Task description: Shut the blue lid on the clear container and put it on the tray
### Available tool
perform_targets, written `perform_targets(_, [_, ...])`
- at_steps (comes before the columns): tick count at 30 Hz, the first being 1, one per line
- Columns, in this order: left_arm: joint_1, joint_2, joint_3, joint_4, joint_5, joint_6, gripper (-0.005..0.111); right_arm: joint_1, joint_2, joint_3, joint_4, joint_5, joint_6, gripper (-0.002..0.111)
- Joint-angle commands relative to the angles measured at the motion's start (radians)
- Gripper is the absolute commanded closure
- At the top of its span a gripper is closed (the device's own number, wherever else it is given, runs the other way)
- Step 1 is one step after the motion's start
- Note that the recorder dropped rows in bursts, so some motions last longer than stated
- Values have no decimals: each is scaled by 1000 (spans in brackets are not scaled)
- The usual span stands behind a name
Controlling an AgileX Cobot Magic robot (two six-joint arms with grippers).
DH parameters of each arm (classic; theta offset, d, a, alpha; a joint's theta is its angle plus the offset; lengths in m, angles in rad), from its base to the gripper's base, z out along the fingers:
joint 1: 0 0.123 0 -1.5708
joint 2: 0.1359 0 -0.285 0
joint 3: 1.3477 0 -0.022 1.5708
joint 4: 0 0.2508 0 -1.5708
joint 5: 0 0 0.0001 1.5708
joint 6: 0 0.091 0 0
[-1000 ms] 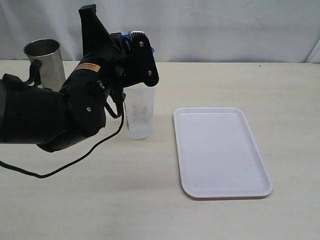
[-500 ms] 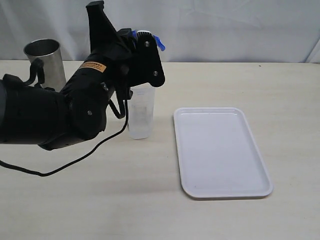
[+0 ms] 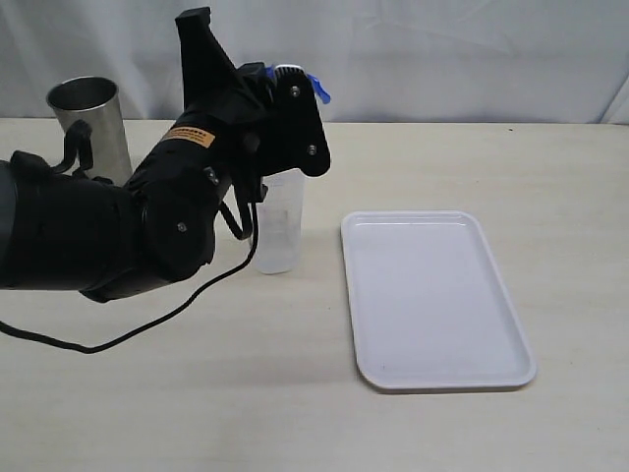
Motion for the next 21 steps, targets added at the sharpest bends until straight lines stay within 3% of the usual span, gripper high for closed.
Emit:
perform_targets(1, [-3,-2,-5,-17,-8,-3,107,2,-5,2,4,1,3,104])
perform_targets(21, [-72,-2,-5,-99,-17,106,107,2,-5,2,4,1,3,104])
